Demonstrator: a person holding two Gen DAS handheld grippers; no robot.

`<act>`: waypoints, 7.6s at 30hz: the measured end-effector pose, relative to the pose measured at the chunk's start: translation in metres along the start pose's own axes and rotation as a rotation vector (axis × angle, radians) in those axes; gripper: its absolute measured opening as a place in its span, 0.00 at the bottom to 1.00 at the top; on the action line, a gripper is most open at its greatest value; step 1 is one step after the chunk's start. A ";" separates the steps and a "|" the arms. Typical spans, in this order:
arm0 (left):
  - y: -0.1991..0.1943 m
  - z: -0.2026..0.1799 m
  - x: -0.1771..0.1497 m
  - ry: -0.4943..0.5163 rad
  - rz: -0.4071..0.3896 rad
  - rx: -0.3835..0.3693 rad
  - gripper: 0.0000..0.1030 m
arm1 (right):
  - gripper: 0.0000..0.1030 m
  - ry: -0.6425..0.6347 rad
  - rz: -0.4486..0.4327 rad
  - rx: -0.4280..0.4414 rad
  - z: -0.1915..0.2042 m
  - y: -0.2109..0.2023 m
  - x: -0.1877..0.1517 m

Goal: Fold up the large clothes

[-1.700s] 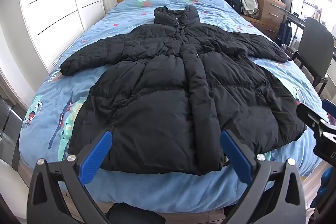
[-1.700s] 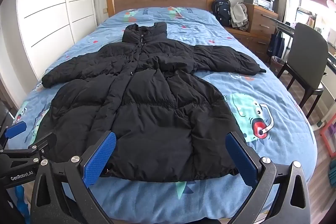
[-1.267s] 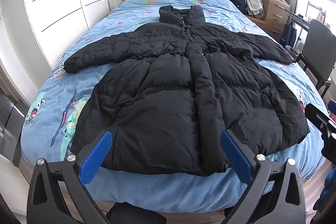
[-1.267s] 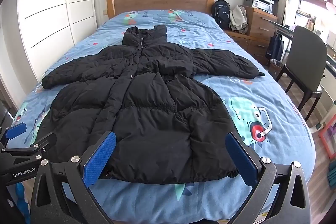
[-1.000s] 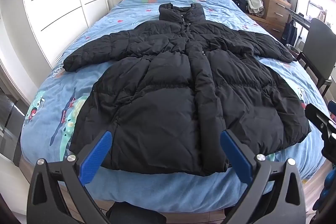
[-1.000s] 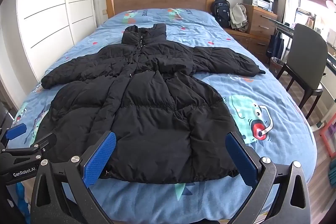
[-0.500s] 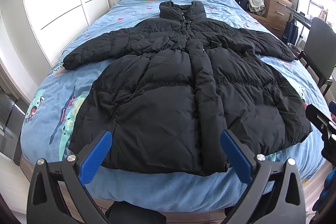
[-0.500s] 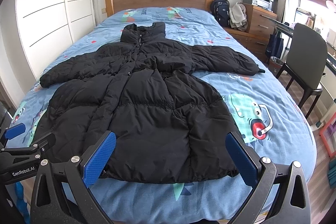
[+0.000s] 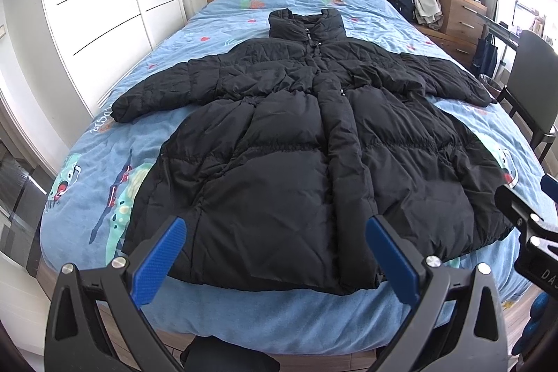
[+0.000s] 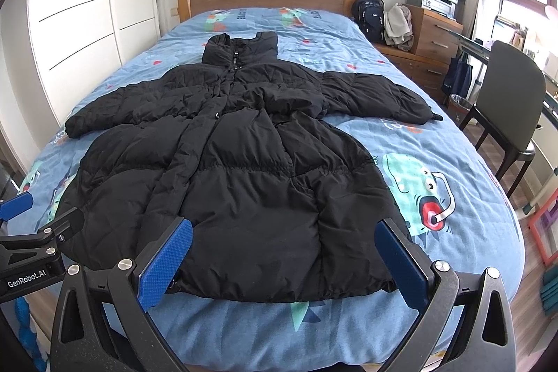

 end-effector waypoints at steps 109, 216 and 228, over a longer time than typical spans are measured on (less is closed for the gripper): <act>0.307 0.326 0.136 -0.719 0.195 -0.054 1.00 | 0.99 0.053 0.034 -0.038 0.010 0.189 0.204; 0.373 0.084 0.276 -0.163 0.252 -0.307 0.42 | 0.99 -0.143 0.234 0.055 0.161 0.319 0.252; 0.397 0.070 0.247 -0.094 0.368 -0.272 0.52 | 0.99 -0.084 0.465 0.067 0.121 0.356 0.171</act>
Point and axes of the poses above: each gripper's, at about its wrist camera, not at the fingertips, and y roughly the way its jaws point, z to its left, x to its top, the point moved 10 cm from there along y, roughly the way its jaws point, and after that the axes turned 5 degrees about y, right-handed, at the moved point
